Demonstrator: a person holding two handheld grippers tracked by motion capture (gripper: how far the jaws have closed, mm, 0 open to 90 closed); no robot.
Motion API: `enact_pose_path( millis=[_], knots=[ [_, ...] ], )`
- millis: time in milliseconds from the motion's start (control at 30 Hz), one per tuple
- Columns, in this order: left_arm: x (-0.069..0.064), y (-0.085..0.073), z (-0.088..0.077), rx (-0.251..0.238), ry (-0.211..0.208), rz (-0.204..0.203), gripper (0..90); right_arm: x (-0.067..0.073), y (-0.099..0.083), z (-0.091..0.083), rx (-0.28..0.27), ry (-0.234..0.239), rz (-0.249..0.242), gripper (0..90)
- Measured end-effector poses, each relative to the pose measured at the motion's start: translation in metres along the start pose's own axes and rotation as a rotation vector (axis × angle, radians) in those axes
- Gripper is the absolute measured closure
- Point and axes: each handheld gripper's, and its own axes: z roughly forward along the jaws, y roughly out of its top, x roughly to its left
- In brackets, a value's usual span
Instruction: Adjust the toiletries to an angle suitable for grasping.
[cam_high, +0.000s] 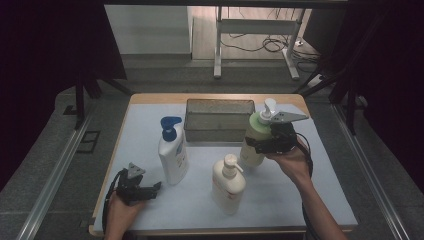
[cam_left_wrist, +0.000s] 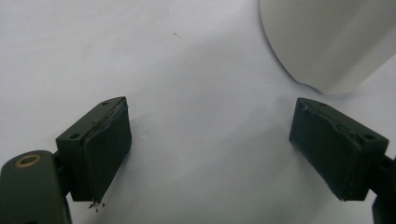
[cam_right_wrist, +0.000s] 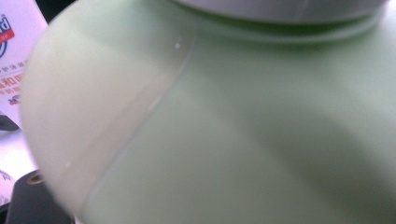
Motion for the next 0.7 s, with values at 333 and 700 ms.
enact_pose_path(
  millis=[333,700],
  knots=[
    [0.000,0.000,0.000,0.001,0.000,0.002,12.9,0.003,0.014,0.010,0.010,0.019,-0.018,12.5],
    [0.000,0.000,0.000,0.003,-0.001,0.002,12.9,0.006,0.029,0.021,0.016,0.040,-0.013,12.5]
  ],
)
